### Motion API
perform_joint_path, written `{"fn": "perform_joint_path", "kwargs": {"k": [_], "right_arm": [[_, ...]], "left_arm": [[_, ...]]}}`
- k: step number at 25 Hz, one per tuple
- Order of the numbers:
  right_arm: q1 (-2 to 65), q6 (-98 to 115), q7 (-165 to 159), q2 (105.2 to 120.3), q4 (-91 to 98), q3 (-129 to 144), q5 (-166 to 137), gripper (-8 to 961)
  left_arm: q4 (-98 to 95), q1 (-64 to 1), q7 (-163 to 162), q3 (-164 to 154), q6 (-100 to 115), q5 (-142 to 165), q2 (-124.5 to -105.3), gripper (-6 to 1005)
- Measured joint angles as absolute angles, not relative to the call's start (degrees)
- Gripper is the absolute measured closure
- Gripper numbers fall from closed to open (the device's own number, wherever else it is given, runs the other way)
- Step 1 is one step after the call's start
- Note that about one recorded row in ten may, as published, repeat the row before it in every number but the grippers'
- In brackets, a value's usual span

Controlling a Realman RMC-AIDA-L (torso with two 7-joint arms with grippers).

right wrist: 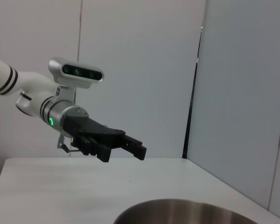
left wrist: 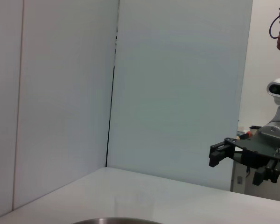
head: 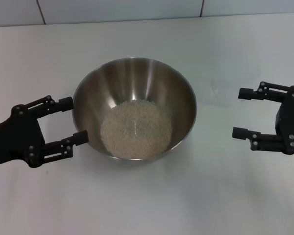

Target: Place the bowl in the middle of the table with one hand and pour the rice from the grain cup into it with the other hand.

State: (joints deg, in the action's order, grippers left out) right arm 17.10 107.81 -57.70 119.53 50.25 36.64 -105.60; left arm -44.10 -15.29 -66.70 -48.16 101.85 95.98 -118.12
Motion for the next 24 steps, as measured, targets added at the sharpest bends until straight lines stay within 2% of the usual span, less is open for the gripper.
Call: {"fn": "perform_joint_path", "kwargs": {"k": [24], "right_arm": [[18.9, 108.6, -57.7, 119.53, 49.2, 36.7, -105.5, 203]], "left_arm": [[-41.7, -19.5, -61.9, -47.9, 99.5, 95.2, -118.44, 202]]}}
